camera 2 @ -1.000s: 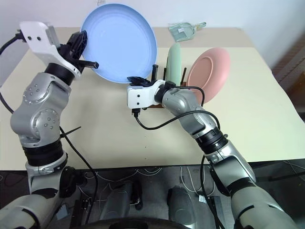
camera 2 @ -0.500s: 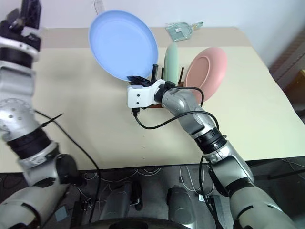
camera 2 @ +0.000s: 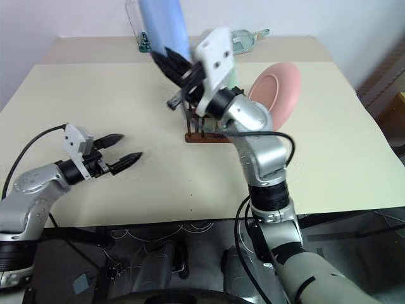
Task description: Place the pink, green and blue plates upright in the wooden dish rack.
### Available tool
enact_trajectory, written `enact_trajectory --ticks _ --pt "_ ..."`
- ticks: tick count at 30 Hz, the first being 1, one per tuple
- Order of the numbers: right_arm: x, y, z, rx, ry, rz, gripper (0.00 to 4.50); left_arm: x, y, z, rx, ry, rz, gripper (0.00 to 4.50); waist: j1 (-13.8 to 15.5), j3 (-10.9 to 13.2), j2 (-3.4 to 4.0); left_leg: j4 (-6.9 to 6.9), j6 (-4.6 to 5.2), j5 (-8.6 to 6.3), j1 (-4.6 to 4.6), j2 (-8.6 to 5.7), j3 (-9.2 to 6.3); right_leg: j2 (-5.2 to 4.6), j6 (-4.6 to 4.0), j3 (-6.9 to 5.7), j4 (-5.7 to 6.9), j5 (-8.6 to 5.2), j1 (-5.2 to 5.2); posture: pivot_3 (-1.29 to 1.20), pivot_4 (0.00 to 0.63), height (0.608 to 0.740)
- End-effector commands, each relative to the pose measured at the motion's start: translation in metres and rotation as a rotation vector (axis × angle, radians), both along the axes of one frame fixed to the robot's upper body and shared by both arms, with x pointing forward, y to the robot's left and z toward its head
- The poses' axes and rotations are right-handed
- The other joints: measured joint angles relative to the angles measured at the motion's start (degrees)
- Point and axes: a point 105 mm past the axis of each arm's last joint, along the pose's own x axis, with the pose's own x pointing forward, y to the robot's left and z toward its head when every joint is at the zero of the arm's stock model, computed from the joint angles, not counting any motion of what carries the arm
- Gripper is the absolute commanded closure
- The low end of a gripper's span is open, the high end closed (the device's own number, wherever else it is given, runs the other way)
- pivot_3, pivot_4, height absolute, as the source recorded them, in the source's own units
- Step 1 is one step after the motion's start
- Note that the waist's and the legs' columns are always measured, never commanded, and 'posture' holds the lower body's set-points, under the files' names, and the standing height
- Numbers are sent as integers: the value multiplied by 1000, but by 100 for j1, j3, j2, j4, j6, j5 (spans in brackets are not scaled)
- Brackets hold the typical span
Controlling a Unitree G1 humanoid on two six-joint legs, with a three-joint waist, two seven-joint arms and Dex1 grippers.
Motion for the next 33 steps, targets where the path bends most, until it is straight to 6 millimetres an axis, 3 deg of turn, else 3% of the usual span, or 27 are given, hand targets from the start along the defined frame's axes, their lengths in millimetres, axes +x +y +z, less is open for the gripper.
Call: enact_trajectory --ticks 1,10,33 --pt "-10 -11 2 81 112 79 4500 -5 -14 3 34 -24 -88 35 -11 -2 3 -6 -2 1 0 0 2 0 -1 0 -1 0 -3 0 150 732" --pt "-5 -17 -15 159 330 108 4500 3 -28 8 -2 -40 -137 35 -12 -1 4 -58 -4 44 -1 1 17 3 -14 3 0 5 -16 0 150 732" --pt "23 -25 -39 211 539 41 4500 0 -32 13 -36 -58 -142 35 -10 -1 4 -58 -1 46 -2 1 17 3 -14 2 0 5 -16 0 150 732"
